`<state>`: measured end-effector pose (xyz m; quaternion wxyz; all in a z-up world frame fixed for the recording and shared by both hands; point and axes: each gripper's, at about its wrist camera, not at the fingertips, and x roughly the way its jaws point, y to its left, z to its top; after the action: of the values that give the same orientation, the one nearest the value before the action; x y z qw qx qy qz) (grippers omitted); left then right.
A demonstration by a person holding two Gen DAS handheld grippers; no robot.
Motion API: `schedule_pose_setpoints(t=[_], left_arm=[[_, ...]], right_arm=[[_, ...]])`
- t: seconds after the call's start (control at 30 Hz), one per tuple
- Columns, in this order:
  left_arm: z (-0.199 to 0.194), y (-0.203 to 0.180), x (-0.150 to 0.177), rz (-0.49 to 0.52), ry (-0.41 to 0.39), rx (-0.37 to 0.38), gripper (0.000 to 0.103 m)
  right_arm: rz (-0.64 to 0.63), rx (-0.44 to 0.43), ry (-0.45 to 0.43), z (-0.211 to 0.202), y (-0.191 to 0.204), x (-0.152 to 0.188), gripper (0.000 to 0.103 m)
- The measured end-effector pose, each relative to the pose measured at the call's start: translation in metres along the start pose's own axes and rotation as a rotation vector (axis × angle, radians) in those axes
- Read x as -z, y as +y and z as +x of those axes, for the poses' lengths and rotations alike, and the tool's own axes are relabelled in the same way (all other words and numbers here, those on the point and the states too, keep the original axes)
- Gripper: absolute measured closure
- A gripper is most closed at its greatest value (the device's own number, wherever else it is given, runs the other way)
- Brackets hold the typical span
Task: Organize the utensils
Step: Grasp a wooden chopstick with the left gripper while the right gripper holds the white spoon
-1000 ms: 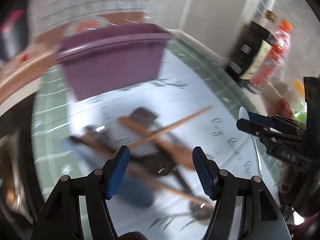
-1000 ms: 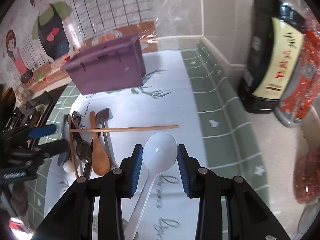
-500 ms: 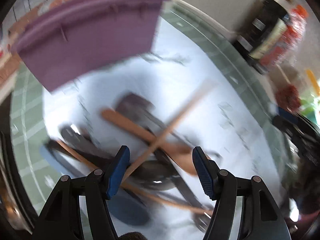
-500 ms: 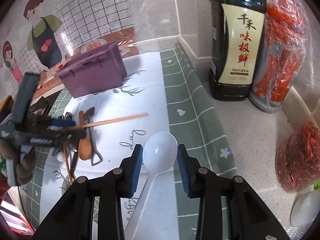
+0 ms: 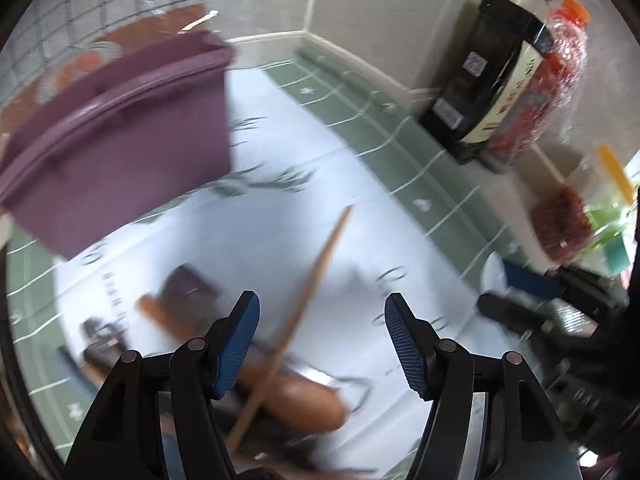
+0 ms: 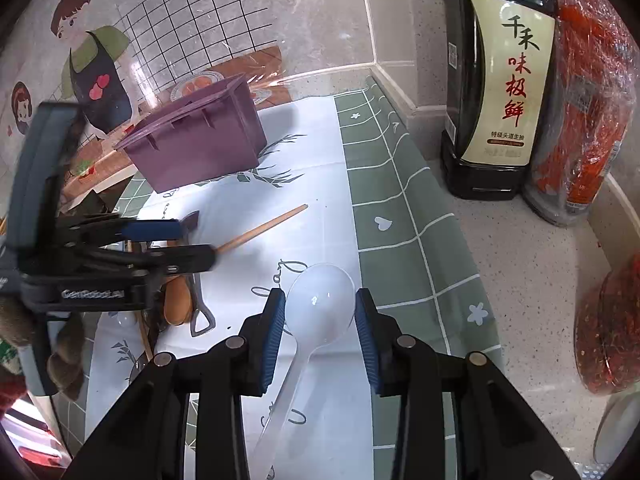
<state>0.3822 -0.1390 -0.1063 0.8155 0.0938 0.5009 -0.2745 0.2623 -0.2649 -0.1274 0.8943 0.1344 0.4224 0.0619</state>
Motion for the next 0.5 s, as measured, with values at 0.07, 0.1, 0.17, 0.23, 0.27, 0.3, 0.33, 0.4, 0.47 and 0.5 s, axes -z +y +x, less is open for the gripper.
schedule_pose_setpoints(t=[0.07, 0.1, 0.17, 0.23, 0.27, 0.3, 0.33, 0.4, 0.47, 0.5], left_arm=[[0.001, -0.009, -0.004, 0.011, -0.041, 0.002, 0.037], [0.000, -0.011, -0.006, 0.028, -0.064, -0.004, 0.037], [0.005, -0.015, -0.010, 0.049, -0.071, -0.032, 0.037], [0.015, -0.014, -0.016, 0.035, -0.023, -0.032, 0.037], [0.022, -0.013, -0.019, 0.029, 0.012, -0.023, 0.037], [0.028, -0.014, -0.022, 0.034, 0.046, -0.031, 0.037], [0.033, -0.015, -0.024, 0.049, 0.070, -0.052, 0.038], [0.038, -0.017, -0.026, 0.085, 0.102, -0.063, 0.039], [0.041, -0.017, -0.030, 0.113, 0.139, -0.062, 0.044], [0.043, -0.015, -0.033, 0.117, 0.164, -0.083, 0.059]], right_arm=[[0.005, 0.001, 0.000, -0.001, -0.001, 0.001, 0.069], [0.008, 0.002, 0.000, -0.001, -0.003, 0.001, 0.069], [0.014, 0.003, 0.000, -0.001, -0.005, 0.002, 0.069], [0.020, 0.006, 0.003, 0.000, -0.007, 0.004, 0.069], [0.024, 0.009, 0.006, 0.000, -0.009, 0.005, 0.069], [0.029, 0.012, 0.009, 0.001, -0.010, 0.006, 0.069], [0.035, 0.014, 0.011, 0.002, -0.012, 0.006, 0.069], [0.049, 0.018, 0.012, 0.001, -0.016, 0.008, 0.069], [0.057, 0.024, 0.007, -0.001, -0.019, 0.009, 0.069], [0.062, 0.025, 0.004, -0.003, -0.020, 0.010, 0.069]])
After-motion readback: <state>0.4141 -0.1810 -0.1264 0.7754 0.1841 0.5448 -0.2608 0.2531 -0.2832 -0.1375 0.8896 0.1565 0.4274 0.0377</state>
